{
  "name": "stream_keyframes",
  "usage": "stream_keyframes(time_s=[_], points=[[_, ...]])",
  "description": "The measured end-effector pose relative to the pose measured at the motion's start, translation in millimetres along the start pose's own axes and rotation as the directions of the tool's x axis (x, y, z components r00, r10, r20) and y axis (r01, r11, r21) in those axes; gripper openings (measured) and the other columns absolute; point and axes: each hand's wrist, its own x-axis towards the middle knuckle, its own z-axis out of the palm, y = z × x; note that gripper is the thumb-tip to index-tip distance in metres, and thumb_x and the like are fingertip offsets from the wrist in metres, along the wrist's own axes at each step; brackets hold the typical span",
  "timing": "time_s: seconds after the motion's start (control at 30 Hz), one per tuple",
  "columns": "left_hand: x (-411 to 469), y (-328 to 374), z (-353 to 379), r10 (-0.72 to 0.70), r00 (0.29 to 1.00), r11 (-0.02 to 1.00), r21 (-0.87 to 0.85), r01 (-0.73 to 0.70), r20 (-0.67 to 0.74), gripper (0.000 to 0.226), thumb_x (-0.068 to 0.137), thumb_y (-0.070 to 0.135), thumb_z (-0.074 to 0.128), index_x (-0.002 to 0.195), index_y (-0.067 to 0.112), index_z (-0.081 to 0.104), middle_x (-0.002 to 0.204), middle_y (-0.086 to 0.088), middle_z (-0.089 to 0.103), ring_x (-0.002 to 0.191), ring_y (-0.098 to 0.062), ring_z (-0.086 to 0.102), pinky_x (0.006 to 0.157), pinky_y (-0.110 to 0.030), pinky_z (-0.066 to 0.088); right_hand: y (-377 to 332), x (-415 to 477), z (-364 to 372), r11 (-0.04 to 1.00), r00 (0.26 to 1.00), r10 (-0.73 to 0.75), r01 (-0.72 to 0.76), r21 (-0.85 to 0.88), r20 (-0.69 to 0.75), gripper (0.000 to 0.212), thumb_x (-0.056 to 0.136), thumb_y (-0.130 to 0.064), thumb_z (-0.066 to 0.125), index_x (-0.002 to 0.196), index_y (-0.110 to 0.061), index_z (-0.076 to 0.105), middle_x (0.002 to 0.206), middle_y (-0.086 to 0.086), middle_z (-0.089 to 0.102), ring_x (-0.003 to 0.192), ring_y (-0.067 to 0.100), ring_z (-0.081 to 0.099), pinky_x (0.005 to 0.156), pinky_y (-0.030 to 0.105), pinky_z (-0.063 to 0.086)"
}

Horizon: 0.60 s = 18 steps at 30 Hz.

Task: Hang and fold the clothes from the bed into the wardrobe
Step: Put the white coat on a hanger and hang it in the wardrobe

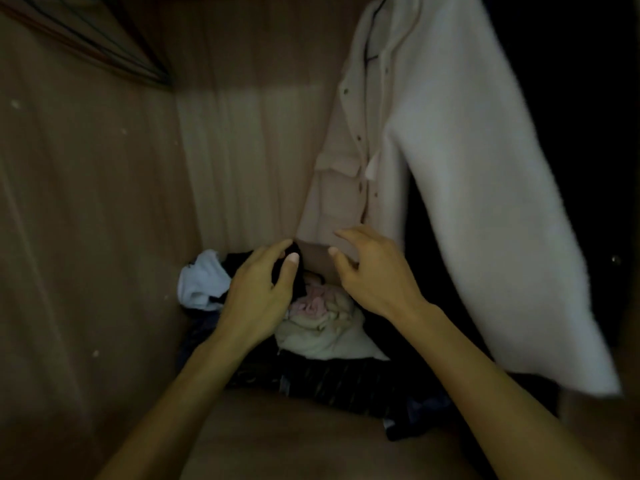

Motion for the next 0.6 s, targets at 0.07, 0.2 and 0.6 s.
stream_keyframes(time_s=[0.07, 0.2, 0.6], points=[[-19.8, 6.5, -4.0, 0.016, 1.0, 1.0, 0.009, -0.016, 0.025, 0.046, 0.096, 0.039, 0.039, 0.136, 0.017, 0.049, 0.133, 0.005, 0.051, 0.117, 0.0, 0.044, 0.097, -0.013, 0.03, -3.6, -19.0, -6.4, 1.0, 1.0, 0.005, -0.005, 0.021, 0.001, 0.028, 0.093, -0.023, 0.057, 0.114, -0.007, 0.065, 0.106, 0.011, 0.067, 0.09, 0.022, 0.062, 0.078, 0.034, 0.051], [-56.4, 17.4, -10.2, 0.014, 0.998, 1.0, 0.014, -0.015, 0.064, 0.046, 0.095, 0.041, 0.039, 0.135, 0.021, 0.049, 0.131, 0.012, 0.048, 0.114, 0.004, 0.042, 0.086, 0.004, 0.027, -12.0, -57.2, -24.2, 0.998, 0.998, 0.056, -0.057, 0.019, 0.04, 0.037, 0.096, -0.032, 0.052, 0.123, -0.01, 0.062, 0.119, 0.006, 0.063, 0.102, 0.017, 0.06, 0.088, 0.031, 0.049], [-196.6, 39.6, -16.0, 0.054, 0.951, 0.975, -0.221, 0.015, 0.303, 0.046, 0.095, 0.042, 0.039, 0.131, 0.017, 0.054, 0.129, 0.007, 0.053, 0.119, -0.006, 0.046, 0.099, -0.026, 0.037, -80.8, -230.9, -80.8, 0.901, 0.931, 0.365, -0.353, -0.251, 0.002, 0.037, 0.095, -0.037, 0.047, 0.117, -0.015, 0.065, 0.112, 0.002, 0.065, 0.093, 0.02, 0.063, 0.084, 0.037, 0.051]])
